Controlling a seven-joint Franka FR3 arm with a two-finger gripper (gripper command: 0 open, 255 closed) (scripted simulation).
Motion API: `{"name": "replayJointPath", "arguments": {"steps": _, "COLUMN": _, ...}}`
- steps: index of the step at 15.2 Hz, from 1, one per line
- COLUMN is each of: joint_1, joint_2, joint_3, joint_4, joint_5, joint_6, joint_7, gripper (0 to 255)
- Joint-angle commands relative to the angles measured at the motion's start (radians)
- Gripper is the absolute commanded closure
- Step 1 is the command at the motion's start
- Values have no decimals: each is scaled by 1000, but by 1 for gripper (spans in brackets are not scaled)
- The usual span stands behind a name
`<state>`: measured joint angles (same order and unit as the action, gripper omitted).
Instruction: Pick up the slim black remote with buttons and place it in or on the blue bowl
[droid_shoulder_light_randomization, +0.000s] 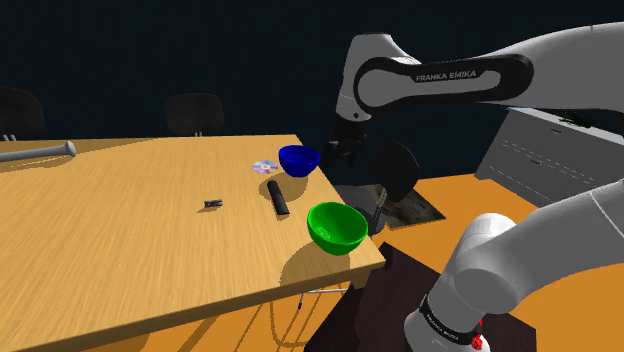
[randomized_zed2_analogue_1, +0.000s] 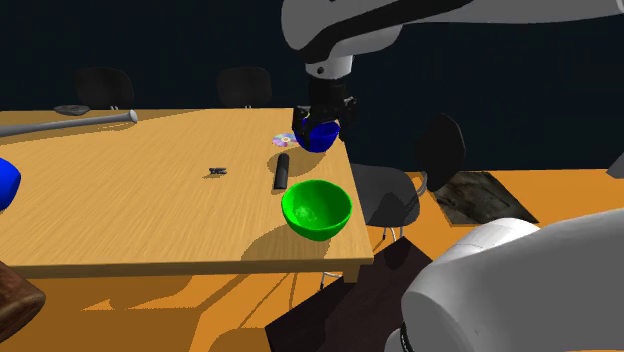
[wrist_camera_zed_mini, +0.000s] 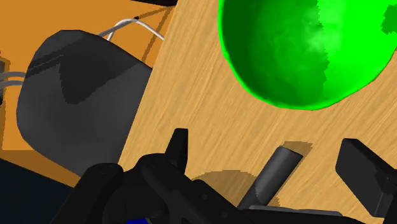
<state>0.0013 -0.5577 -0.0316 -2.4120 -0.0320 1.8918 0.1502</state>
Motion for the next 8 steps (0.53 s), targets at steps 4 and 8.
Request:
{"name": "replayJointPath", "arguments": {"steps": 4, "joint_1": -5, "joint_2": 177, "joint_3": 29, "joint_4": 41, "joint_5": 41, "joint_6": 133, "joint_7": 130, "gripper": 0}}
{"name": "replayJointPath", "arguments": {"steps": 8, "joint_1": -11, "joint_2": 330, "joint_3": 42, "joint_4": 101, "joint_5": 66, "joint_6": 225, "joint_7": 222, "gripper": 0}}
